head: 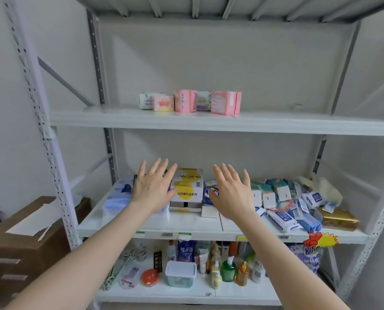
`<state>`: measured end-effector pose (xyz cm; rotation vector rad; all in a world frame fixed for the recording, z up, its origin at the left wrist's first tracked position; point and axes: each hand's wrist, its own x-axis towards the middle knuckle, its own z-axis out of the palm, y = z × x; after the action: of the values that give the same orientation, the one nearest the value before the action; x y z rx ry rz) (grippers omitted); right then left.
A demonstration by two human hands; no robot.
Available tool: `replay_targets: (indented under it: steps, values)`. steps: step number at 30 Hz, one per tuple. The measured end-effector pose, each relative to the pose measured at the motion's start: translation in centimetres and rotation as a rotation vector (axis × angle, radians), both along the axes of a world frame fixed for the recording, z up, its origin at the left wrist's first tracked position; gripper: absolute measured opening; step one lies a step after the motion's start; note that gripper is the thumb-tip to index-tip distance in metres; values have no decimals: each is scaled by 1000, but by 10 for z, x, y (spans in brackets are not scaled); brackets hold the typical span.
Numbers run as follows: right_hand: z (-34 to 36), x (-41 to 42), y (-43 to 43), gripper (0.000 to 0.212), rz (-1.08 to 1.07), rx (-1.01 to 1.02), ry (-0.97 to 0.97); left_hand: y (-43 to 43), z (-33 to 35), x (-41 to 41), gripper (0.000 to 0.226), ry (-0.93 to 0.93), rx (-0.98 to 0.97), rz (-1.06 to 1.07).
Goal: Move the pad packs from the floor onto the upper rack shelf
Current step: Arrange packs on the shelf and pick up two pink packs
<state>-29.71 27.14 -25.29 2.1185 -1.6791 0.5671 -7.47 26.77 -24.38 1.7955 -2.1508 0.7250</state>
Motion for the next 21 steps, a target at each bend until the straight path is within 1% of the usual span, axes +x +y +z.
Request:
replay_targets:
  steps: [6,14,19,21]
  values:
    - [40,17,-26,71,6,-56,-47,-24,47,22,71,59,-97,-13]
    - [91,11,-81,72,27,-121,-198,-93,105,31,84,331,-123,-107]
    - [116,-2,-129,70,60,-173,-268,-143,137,23,81,462,-162,-135]
    - [127,-8,-153,70,54,-185,-271,-165,148,19,77,575,-161,-148]
